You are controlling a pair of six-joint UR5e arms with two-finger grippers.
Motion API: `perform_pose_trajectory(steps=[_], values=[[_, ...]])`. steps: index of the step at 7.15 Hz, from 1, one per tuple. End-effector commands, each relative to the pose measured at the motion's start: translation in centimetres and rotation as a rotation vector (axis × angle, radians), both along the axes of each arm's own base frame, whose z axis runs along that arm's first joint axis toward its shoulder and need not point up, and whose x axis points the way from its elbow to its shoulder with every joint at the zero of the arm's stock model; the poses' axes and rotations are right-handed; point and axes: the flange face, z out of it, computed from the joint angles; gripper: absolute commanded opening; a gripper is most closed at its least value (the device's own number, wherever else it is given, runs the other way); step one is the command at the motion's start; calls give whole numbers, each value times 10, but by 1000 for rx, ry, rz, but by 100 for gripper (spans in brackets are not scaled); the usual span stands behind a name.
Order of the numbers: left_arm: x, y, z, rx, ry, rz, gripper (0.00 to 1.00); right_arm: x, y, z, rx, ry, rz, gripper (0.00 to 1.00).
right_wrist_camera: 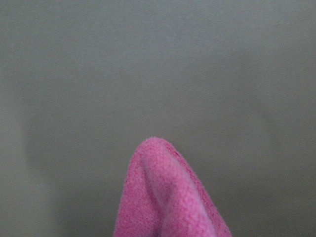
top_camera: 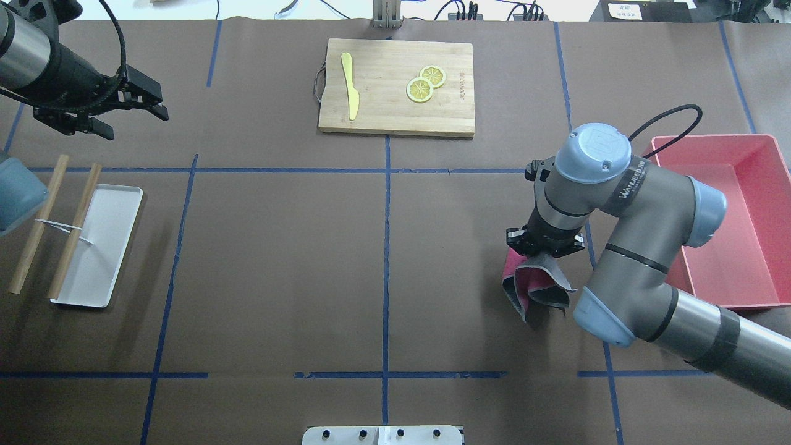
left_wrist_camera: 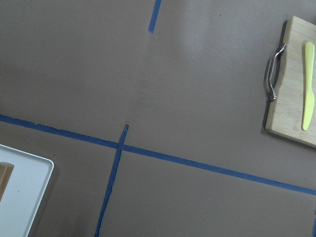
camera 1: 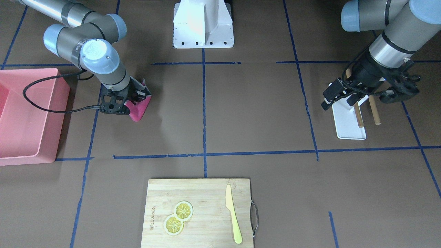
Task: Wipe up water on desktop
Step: 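Wipe the cloth back toward the pink bin with the right gripper, then wipe the cloth toward the table center again with the right gripper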
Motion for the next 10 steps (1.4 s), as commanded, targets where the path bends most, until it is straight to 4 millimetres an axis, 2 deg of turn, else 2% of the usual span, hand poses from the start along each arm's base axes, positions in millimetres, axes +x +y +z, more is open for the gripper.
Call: perform_pose_trajectory(steps=[1, 2, 5, 6, 7, 8, 9, 10], values=[[0, 0, 0, -1, 0, 0, 100, 37, 8, 26, 33, 15, -36, 0], [0, 0, 0, -1, 0, 0, 100, 22, 14, 21, 38, 18, -44, 0], [-3, -2, -1, 1, 0, -6, 100, -62, 8, -85, -19, -75, 32, 0], [-3, -1, 0, -1, 0, -6, 100, -86, 14, -111, -45, -92, 55, 0], [-5, 0, -2, 4, 3, -8, 100, -104, 12, -146, -69, -118, 85, 0], [-5, 0, -2, 4, 1, -9, 100, -98, 12, -165, -66, -147, 95, 0], [-5, 0, -1, 2, 0, -9, 100, -69, 1, -178, -49, -182, 127, 1], [-7, 3, 1, 1, -1, -9, 100, -9, 1, -184, -19, -237, 172, 1]])
